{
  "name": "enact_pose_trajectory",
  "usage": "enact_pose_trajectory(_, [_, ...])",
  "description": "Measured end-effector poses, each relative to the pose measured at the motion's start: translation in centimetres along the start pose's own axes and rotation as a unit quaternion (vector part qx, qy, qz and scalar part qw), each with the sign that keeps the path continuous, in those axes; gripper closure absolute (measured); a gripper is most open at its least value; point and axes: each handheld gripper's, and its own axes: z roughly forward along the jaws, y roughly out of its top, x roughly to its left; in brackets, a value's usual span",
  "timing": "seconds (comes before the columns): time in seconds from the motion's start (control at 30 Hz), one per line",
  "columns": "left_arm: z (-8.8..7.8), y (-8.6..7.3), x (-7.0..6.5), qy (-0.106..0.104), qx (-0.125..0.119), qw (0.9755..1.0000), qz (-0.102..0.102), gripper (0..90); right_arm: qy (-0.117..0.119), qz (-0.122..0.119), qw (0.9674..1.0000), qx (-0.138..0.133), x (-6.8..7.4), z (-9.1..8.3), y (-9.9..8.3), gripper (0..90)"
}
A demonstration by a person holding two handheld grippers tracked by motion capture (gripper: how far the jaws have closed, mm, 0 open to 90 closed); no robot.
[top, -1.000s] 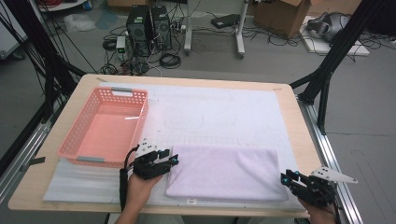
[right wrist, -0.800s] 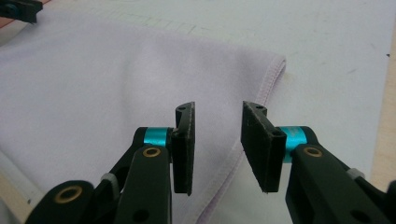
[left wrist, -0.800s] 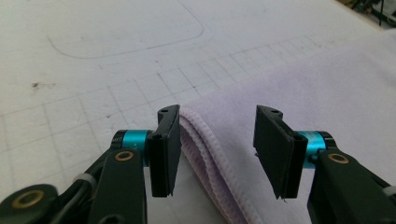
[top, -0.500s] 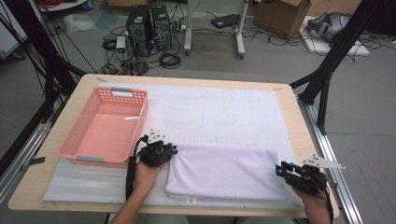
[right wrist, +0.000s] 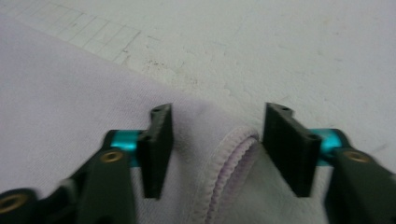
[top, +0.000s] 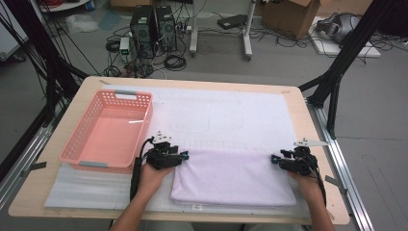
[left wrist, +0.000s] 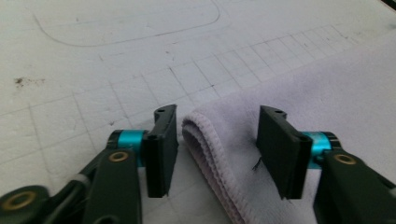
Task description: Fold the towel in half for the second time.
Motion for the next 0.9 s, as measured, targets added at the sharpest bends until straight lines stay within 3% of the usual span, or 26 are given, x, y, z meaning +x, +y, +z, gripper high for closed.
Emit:
enact_pose_trajectory(0.07, [0.0,0.0,-0.4,-0.002,0.002,0.9999,0.014,75.9,0.021,0.000,0.9998,-0.005,0.0,-0.3,-0.3,77.3])
enact_pose_trajectory(0.2, [-0.7,0.1,-0.5,0.013,-0.033,0.9994,0.004,80.0,0.012,-0.016,0.9995,-0.024,0.2,-1.2,-0.7,81.9])
enact_pose_trajectory(0.27, [-1.1,0.5,-0.6,0.012,-0.059,0.9982,-0.003,80.4,0.000,-0.011,0.9984,-0.055,0.0,-1.9,-0.6,82.0])
enact_pose_trajectory(0.33, [-1.1,1.0,-0.7,0.018,-0.078,0.9968,0.003,80.4,-0.018,-0.022,0.9971,-0.070,0.1,-2.1,-0.1,81.9])
enact_pose_trajectory(0.37, [-1.0,1.4,-0.6,0.016,-0.084,0.9963,-0.007,80.3,-0.023,-0.026,0.9966,-0.075,0.1,-2.1,0.1,81.8])
enact_pose_trajectory(0.47, [-0.4,2.5,-0.3,0.021,-0.092,0.9955,-0.001,80.0,-0.039,-0.029,0.9947,-0.091,-0.2,-2.2,1.3,81.5])
enact_pose_trajectory(0.57, [0.3,3.4,-0.2,0.034,-0.090,0.9953,0.011,79.8,-0.057,-0.023,0.9937,-0.094,-0.5,-1.6,2.3,81.4])
enact_pose_trajectory(0.63, [1.0,3.6,0.1,0.044,-0.084,0.9955,0.001,78.5,-0.067,-0.013,0.9932,-0.094,-0.8,-0.9,2.8,80.2])
enact_pose_trajectory(0.7, [1.1,3.4,0.3,0.050,-0.076,0.9957,-0.017,70.5,-0.072,0.008,0.9930,-0.093,-0.9,-0.3,3.0,69.7])
enact_pose_trajectory(0.77, [0.7,2.9,0.2,0.036,-0.085,0.9954,-0.023,57.6,-0.069,0.033,0.9926,-0.094,-0.9,-0.2,2.9,56.2])
enact_pose_trajectory(0.83, [0.3,2.7,-0.2,0.028,-0.065,0.9975,-0.006,52.7,-0.073,0.021,0.9931,-0.090,-0.7,-0.7,2.7,54.8])
enact_pose_trajectory(0.9, [-0.2,2.3,-0.9,0.017,-0.066,0.9976,0.010,52.6,-0.074,0.012,0.9930,-0.092,-0.5,-1.5,2.3,54.7])
